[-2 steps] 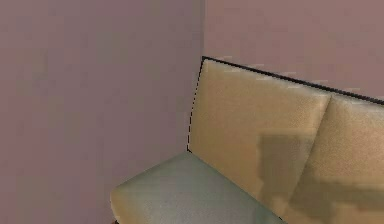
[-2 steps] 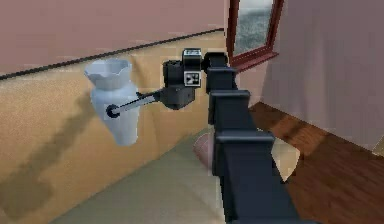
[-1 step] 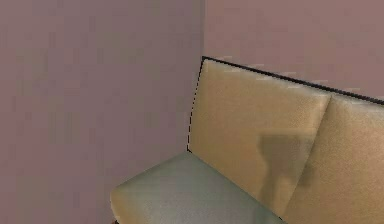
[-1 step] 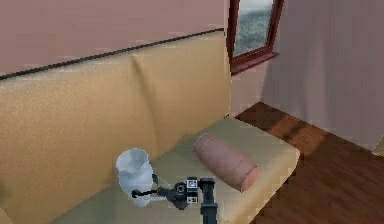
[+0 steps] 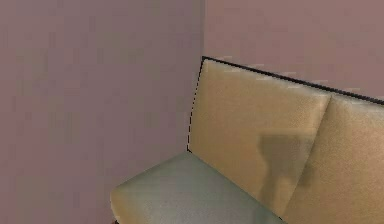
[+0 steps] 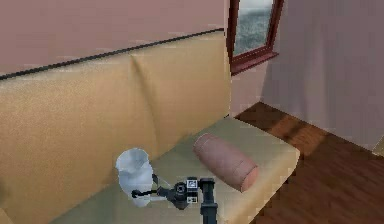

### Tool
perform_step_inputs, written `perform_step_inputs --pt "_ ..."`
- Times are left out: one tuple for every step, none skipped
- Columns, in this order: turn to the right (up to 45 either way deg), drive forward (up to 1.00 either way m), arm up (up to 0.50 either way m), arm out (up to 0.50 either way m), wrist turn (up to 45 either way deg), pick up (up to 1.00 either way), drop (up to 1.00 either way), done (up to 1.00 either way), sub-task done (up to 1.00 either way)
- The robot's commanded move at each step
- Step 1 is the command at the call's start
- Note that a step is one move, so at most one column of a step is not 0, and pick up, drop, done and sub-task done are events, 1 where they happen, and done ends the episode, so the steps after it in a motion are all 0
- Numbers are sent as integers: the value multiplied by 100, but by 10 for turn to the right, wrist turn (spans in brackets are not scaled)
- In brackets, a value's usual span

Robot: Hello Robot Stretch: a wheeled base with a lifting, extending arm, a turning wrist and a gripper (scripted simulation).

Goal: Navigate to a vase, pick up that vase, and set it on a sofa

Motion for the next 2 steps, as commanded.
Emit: perform_step_inputs --pt "0 0 0 0 0 0 100 0 0" --pt "0 0 10 0 0 0 0 0 0"
